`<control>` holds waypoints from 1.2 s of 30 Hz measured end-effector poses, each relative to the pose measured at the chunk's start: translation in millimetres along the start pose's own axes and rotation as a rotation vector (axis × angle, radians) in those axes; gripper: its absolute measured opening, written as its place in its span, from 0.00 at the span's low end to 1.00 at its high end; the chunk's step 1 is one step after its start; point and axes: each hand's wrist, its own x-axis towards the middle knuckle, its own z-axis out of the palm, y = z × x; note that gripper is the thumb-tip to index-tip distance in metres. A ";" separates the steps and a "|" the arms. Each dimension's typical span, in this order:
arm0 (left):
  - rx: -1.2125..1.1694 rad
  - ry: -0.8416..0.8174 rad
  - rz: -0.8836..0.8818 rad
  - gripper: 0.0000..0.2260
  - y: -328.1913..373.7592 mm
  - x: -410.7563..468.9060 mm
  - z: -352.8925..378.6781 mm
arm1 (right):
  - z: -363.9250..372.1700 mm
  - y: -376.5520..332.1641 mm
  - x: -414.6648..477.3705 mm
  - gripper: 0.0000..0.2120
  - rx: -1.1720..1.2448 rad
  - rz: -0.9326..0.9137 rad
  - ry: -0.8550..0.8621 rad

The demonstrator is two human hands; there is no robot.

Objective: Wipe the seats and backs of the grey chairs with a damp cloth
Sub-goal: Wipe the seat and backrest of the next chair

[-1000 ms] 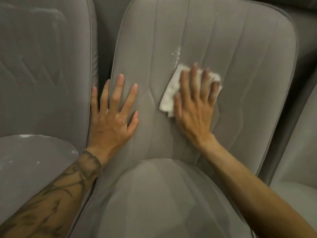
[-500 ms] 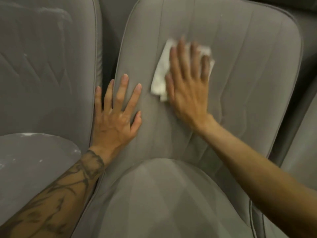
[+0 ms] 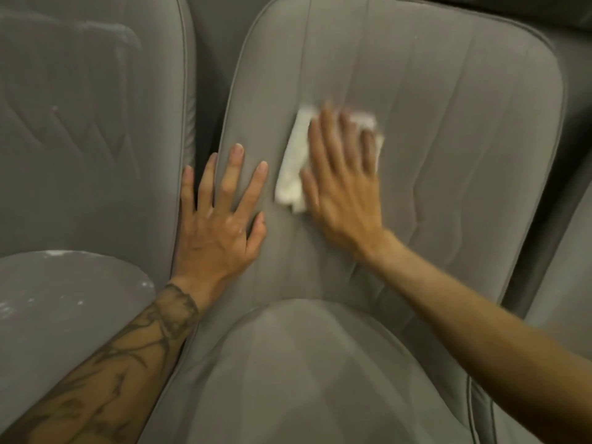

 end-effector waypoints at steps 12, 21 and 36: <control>-0.004 0.002 -0.011 0.32 1.7 -0.8 -2.9 | -2.0 34.8 97.8 0.26 -0.046 0.194 0.277; -0.021 -0.001 -0.026 0.28 3.7 -0.3 -6.8 | 18.0 9.0 -98.7 0.31 0.006 -0.325 -0.092; -0.013 0.010 -0.025 0.29 0.4 -0.9 -0.4 | 60.9 -22.7 -134.8 0.30 0.142 -0.374 -0.098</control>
